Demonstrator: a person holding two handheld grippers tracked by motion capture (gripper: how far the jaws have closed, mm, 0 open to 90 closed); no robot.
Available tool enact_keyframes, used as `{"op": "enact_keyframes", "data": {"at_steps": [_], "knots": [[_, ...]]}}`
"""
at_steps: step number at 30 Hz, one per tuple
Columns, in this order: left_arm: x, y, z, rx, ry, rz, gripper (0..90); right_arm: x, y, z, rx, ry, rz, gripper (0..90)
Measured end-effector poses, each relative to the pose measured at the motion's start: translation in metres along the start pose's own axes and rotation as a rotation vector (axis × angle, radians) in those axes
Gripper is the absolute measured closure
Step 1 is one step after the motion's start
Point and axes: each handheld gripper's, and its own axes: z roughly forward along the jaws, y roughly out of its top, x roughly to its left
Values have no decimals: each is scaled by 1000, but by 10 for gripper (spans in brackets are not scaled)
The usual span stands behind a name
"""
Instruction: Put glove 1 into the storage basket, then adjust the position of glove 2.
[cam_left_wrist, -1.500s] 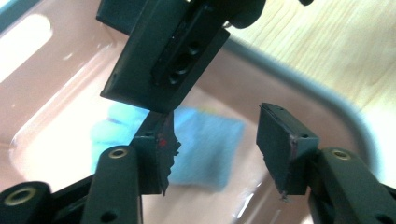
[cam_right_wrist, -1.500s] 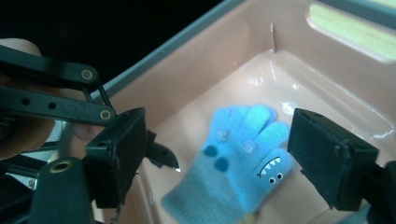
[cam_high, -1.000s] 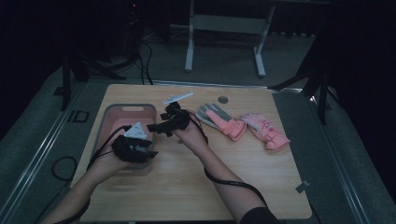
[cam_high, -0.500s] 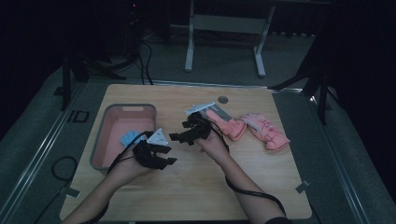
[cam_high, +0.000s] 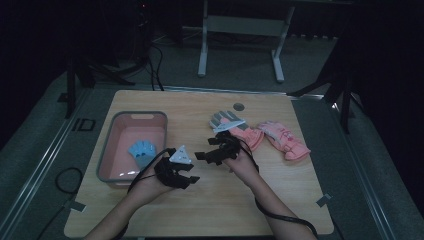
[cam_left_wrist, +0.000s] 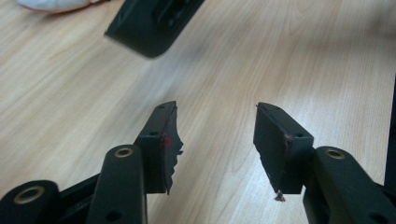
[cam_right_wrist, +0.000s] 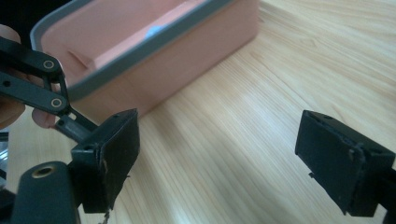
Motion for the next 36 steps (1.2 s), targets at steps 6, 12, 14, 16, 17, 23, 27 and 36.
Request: {"op": "enact_keyframes", "data": {"at_steps": [6, 12, 14, 16, 17, 23, 27, 36], "knots": [[-6, -6, 18, -3, -43, -17, 360, -13, -20, -20, -37, -17, 41, 133], [-10, -13, 36, -17, -80, -37, 169, -20, -37, -26, -16, -42, 42, 133], [-13, -16, 43, -18, -92, -39, 141, -21, -42, -27, -14, -47, 33, 137], [-14, -19, 50, -30, -110, -41, 74, -22, -46, -28, -23, -41, 32, 143], [-15, -20, 53, -33, -127, -45, 59, -23, -48, -28, -22, -47, 29, 150], [-21, -27, 62, -58, -89, -32, 34, -23, -59, -30, -3, -74, -16, 188], [-22, -34, 63, -95, -57, -44, 35, -28, -67, -36, -14, -81, -19, 235], [-27, -42, 61, -120, -36, -42, 35, -58, -62, -67, -38, -215, -13, 580]]}}
